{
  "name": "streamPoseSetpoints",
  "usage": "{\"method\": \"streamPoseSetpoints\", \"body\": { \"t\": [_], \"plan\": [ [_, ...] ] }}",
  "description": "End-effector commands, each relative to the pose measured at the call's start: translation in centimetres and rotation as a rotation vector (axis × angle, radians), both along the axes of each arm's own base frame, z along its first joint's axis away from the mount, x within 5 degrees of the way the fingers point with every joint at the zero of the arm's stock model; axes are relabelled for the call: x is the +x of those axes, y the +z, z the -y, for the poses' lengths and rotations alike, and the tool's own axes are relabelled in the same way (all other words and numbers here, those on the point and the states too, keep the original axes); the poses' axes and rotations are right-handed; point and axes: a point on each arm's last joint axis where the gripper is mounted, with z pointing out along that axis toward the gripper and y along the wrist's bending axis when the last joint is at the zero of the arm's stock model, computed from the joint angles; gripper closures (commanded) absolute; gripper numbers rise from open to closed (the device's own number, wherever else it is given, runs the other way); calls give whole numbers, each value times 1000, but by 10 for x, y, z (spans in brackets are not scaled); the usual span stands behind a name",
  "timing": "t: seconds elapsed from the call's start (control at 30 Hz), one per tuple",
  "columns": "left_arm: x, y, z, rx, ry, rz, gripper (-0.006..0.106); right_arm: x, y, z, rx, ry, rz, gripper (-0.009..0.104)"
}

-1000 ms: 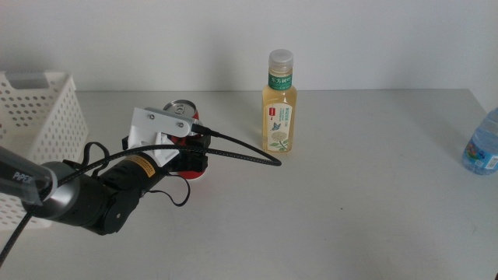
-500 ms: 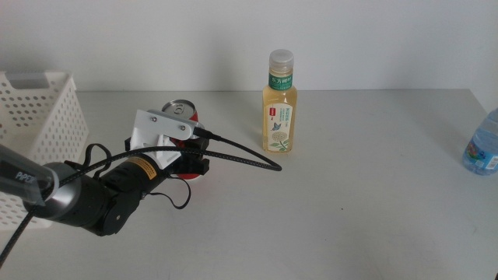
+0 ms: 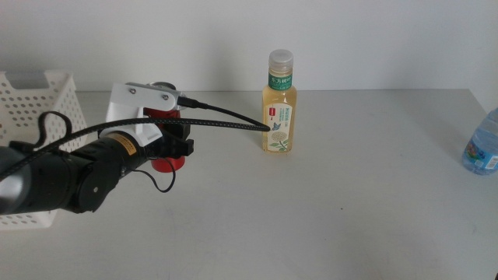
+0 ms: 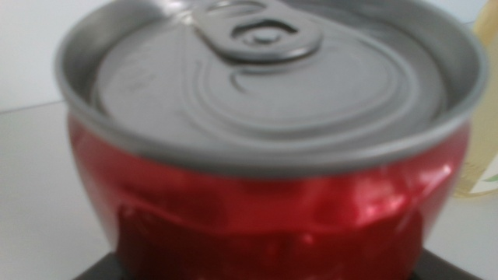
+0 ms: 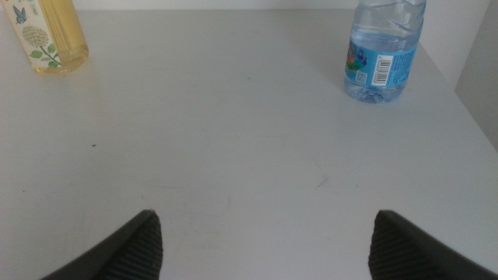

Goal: Use arms to grab the bottles and put them into the dustbin to the left of the table.

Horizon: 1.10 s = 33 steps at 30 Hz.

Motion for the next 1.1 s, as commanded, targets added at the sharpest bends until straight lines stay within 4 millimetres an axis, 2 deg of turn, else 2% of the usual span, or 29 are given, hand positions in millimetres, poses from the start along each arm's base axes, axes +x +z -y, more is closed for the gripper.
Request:
{"method": "streamPoseSetpoints", "body": {
  "t": [0.0,0.13,0.33,0.43,0.57,0.73,0.87,1.07],
  "plan": [
    [-5,50,-2,-59,9,162,102,0,7,1,-19,-3,85,26],
    [-18,82,-10,-22,12,122,102,0,7,1,-19,-3,85,26],
    [-21,151,-19,100,-3,4,102,0,7,1,-19,-3,85,26],
    [-15,180,-39,117,59,-87,102,0,7,1,-19,-3,85,26],
    [-9,207,-75,142,164,-173,102,0,7,1,-19,-3,85,26],
    [-6,220,-113,227,235,-259,102,0,7,1,-19,-3,85,26],
    [-1,220,-143,258,295,-314,102,0,7,1,-19,-3,85,26],
    [10,194,-190,255,392,-423,102,0,7,1,-19,-3,85,26]
  ]
}}
